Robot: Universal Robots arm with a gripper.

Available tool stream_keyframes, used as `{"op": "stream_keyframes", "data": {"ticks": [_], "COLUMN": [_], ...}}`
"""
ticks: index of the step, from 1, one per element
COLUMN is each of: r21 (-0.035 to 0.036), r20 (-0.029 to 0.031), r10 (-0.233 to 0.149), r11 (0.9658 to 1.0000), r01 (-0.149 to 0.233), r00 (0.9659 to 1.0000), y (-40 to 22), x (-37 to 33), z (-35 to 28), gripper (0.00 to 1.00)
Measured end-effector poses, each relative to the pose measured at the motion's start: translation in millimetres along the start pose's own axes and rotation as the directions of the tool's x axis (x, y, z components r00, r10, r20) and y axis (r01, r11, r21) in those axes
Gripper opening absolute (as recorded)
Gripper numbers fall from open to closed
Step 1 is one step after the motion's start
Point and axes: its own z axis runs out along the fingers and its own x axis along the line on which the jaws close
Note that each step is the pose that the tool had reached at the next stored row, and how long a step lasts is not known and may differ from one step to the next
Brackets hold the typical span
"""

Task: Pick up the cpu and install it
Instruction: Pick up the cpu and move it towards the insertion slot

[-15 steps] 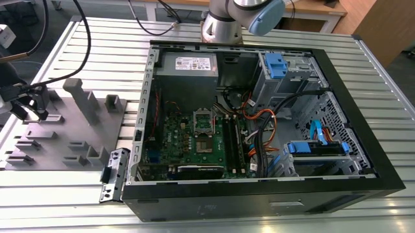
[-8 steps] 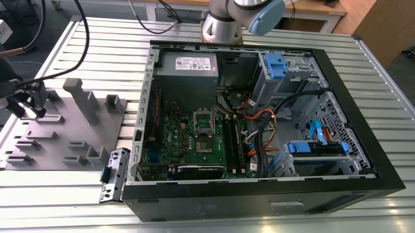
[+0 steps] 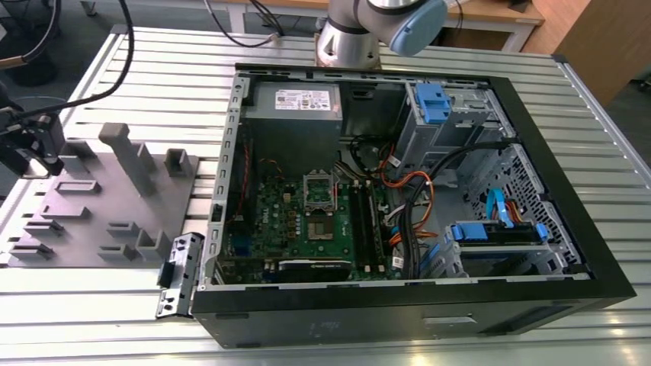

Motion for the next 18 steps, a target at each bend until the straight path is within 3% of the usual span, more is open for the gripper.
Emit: {"op": "stream_keyframes", "data": {"ticks": [6, 18], "r21": [-0.0004, -0.0011], "r20": [0.0, 0.0], "r10": [0.0, 0.0], "r11": [1.0, 1.0], "r01": [0.0, 0.0], "r00": [1.0, 1.0], "y": [0.9, 3.3], "x": [-0.5, -1.9], "z": [-22.0, -75.8], "gripper": [0.47, 0.47]}}
